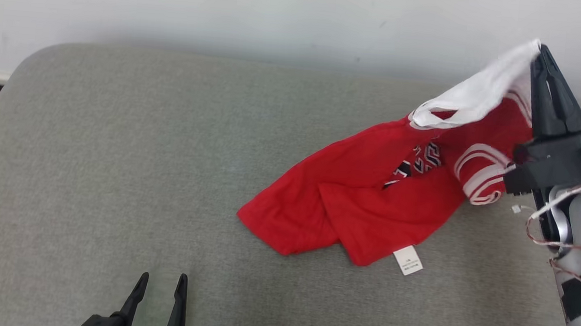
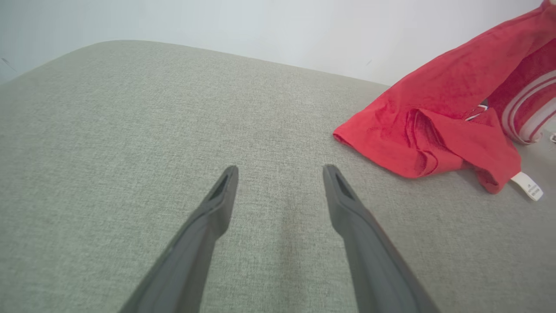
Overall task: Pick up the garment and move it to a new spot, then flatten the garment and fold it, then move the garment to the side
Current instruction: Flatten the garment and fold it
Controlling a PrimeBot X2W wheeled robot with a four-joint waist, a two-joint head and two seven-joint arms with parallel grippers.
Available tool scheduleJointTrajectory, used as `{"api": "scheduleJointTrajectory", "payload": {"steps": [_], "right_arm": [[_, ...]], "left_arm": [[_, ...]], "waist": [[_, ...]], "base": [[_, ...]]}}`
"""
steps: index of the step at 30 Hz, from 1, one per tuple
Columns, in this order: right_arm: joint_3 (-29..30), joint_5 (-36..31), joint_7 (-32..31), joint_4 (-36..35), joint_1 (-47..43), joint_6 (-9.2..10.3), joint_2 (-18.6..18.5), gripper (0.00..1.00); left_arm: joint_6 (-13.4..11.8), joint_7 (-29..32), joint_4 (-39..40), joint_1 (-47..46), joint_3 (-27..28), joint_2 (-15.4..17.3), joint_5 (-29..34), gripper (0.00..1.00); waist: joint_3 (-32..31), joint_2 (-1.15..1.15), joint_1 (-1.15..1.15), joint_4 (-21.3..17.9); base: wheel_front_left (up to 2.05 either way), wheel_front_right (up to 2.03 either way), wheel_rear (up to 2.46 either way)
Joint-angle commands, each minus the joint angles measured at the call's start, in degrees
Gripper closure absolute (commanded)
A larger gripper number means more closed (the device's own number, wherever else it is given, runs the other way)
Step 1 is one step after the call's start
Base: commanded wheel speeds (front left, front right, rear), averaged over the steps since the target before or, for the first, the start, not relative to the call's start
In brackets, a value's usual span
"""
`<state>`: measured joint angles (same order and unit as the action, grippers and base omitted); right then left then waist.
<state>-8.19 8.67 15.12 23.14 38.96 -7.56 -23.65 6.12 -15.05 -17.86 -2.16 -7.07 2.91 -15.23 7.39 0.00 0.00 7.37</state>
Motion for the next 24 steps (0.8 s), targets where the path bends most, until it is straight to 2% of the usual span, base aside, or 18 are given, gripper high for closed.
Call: {"api": "scheduleJointTrajectory", "payload": {"steps": [1, 6, 12, 24], "right_arm": [[0.45, 0.65, -0.01, -0.80, -1.64, 0.17, 0.04, 1.00], [1.11, 1.46, -0.02, -2.78, -5.54, 0.17, 0.45, 1.00], [0.29, 1.51, -0.02, -2.47, -5.59, 0.17, 0.93, 1.00], [-6.12, -1.11, -0.04, 4.23, 4.96, 0.17, 0.25, 1.00]], "left_arm": [[0.31, -0.17, -0.13, 0.97, 0.30, -0.03, 0.46, 0.00], [0.44, -0.17, -0.19, 1.32, 0.86, -0.04, 0.63, 0.00], [0.76, -0.17, -0.35, 1.16, 0.47, -0.03, 0.73, 0.00], [0.70, -0.17, 0.29, -2.01, -1.32, -0.04, -0.22, 0.00]], "waist": [[-2.34, 0.00, 0.00, -2.52], [-3.58, 0.00, 0.00, -4.85], [-2.56, 0.00, 0.00, -5.34], [2.84, 0.00, 0.00, -0.20]], "base": [[0.00, 0.00, 0.00], [0.00, 0.00, 0.00], [0.00, 0.00, 0.00], [0.00, 0.00, 0.00]]}}
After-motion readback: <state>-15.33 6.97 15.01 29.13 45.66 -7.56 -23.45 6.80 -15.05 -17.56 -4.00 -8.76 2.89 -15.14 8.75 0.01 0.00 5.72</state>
